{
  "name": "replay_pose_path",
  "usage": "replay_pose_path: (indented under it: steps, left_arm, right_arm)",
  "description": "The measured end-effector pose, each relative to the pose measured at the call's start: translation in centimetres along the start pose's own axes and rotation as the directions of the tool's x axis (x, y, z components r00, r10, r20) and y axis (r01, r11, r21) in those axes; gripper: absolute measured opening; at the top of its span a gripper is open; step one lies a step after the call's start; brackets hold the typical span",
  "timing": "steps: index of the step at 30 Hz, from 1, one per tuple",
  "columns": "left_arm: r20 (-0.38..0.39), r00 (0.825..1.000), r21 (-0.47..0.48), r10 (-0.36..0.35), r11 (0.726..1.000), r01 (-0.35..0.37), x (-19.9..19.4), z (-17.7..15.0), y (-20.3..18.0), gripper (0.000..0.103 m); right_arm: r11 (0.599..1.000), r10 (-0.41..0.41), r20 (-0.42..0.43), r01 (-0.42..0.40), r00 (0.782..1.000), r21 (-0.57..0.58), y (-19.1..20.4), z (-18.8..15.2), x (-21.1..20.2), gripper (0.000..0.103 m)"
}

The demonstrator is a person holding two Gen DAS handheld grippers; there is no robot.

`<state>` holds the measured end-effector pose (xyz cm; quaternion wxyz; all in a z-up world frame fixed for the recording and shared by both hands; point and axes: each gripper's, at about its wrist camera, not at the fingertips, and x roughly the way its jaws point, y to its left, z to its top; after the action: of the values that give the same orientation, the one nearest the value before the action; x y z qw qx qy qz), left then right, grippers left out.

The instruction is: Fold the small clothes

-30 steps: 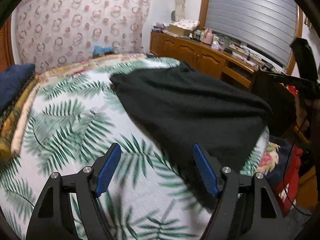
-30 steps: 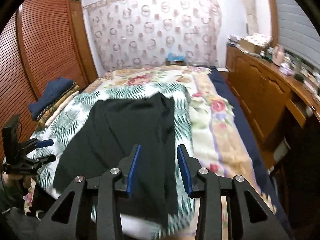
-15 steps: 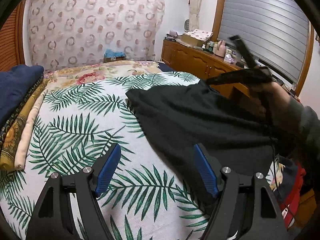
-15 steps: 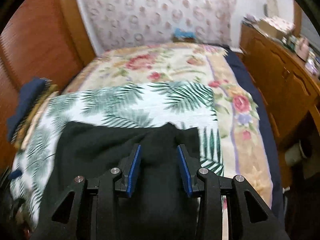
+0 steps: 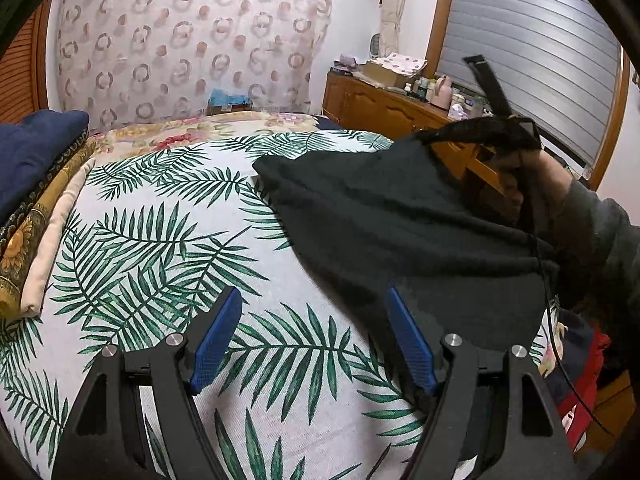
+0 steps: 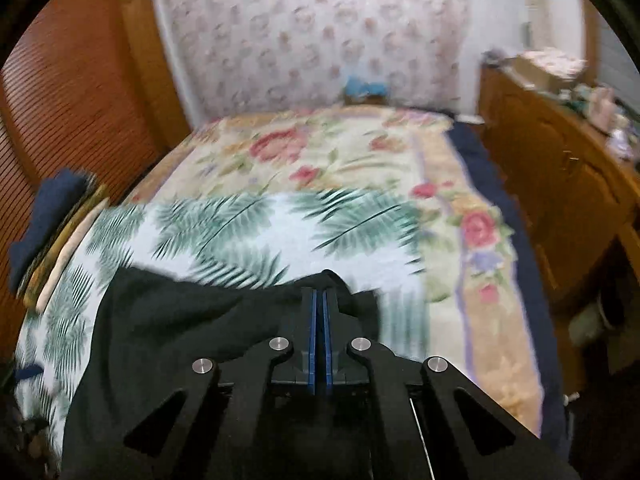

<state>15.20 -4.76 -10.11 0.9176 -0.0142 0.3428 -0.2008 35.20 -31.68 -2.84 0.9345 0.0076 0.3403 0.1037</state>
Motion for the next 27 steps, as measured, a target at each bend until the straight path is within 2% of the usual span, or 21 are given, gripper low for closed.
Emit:
replay_pose_path:
  steps: [2,4,6,8,9,10,12,15,16,19,21,24,27]
  left_arm:
    - [0.001,1.0,-0.004,-0.004,1.0,0.004,0.0,-0.1,0.0,0.076]
    - [-0.002,1.0,-0.003,-0.007,1.0,0.007,0.2,-0.2,-0.1,0.076]
    - [-0.011,1.0,0.007,-0.007,1.0,0.007,0.3,-0.4,-0.4,0.076]
    - [-0.017,1.0,0.017,-0.008,1.0,0.009,0.3,-0.5,-0.6,0.076]
    - [-0.021,1.0,0.022,-0.009,1.0,0.01,0.2,-0.6,-0.8,0.076]
    - [-0.024,1.0,0.024,-0.011,1.0,0.012,0.2,-0.7,-0.8,0.076]
    - [-0.03,0.999,0.026,-0.021,0.999,0.022,0.1,-1.0,-1.1,0.076]
    - [-0.047,0.998,0.032,-0.033,0.999,0.034,-0.1,-1.6,-1.6,0.076]
    - [-0.05,0.998,0.037,-0.039,0.998,0.041,-0.3,-1.9,-1.9,0.076]
    - [-0.05,0.997,0.046,-0.065,0.997,0.068,-1.1,-2.6,-2.5,0.076]
    - [-0.049,0.996,0.044,-0.074,0.996,0.077,-1.5,-2.9,-2.8,0.076]
    - [-0.054,0.993,0.044,-0.102,0.994,0.104,-1.9,-3.4,-3.1,0.076]
    - [-0.059,0.99,0.044,-0.125,0.991,0.127,-2.2,-4.0,-3.5,0.076]
  right_arm:
    - [0.996,-0.075,0.034,0.073,0.997,0.055,-1.2,0.0,-0.8,0.002]
    - [0.982,-0.145,-0.005,0.145,0.989,0.12,-2.5,-0.2,-0.3,0.002]
    - [0.98,-0.165,-0.029,0.168,0.986,0.11,-2.6,-0.3,0.2,0.002]
    - [0.99,-0.134,-0.084,0.138,0.987,0.042,-1.7,-0.4,1.0,0.002]
    - [0.991,-0.128,-0.113,0.131,0.985,0.017,-1.3,-0.3,1.2,0.006]
    - [0.989,-0.149,-0.129,0.149,0.98,-0.014,-0.9,-0.4,1.0,0.016]
    - [0.985,-0.167,-0.108,0.162,0.98,-0.055,-0.5,-0.5,-0.3,0.034]
    - [0.99,-0.113,-0.078,0.106,0.991,-0.093,0.2,-1.7,-3.9,0.043]
    - [0.99,-0.098,-0.073,0.09,0.993,-0.106,0.4,-2.6,-5.4,0.046]
    - [0.994,-0.005,-0.062,-0.002,0.998,-0.105,0.5,-6.7,-10.0,0.047]
    - [0.994,0.021,-0.062,-0.028,0.998,-0.108,0.5,-9.7,-11.9,0.047]
    - [0.996,0.031,-0.059,-0.036,0.998,-0.084,0.2,-14.5,-14.1,0.049]
    - [0.998,0.008,-0.061,-0.012,0.998,-0.061,-0.9,-17.6,-15.2,0.049]
